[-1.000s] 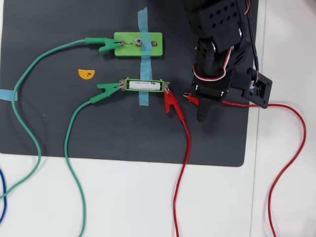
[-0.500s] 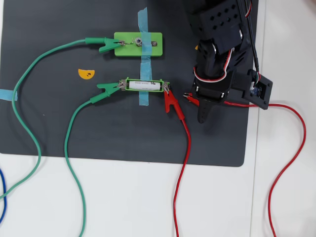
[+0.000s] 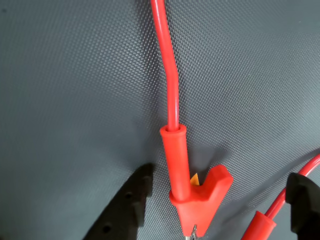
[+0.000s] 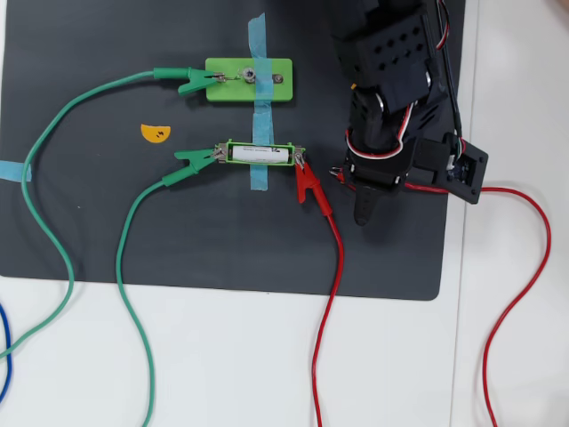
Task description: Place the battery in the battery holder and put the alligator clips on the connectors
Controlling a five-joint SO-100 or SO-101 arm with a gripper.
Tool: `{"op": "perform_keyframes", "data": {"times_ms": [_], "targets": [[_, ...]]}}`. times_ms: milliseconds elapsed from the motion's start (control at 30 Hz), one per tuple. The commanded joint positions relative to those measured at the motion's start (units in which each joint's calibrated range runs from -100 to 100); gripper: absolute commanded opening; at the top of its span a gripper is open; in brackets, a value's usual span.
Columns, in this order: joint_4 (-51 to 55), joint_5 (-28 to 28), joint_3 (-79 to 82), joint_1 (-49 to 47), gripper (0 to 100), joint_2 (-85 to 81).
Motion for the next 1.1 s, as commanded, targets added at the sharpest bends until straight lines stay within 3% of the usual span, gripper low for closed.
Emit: {"op": "perform_keyframes", "data": {"times_ms": [0,333,600,1067], "targets": [[-0.3,-0.3,-3.4,1.4,26,0.4],[0.0,-0.3,-3.1,3.3,26,0.9],[14.2,-0.4,-10.7,4.9,26,6.7],[18.4,-2.8,-11.6,5.3,26,7.2]]}}
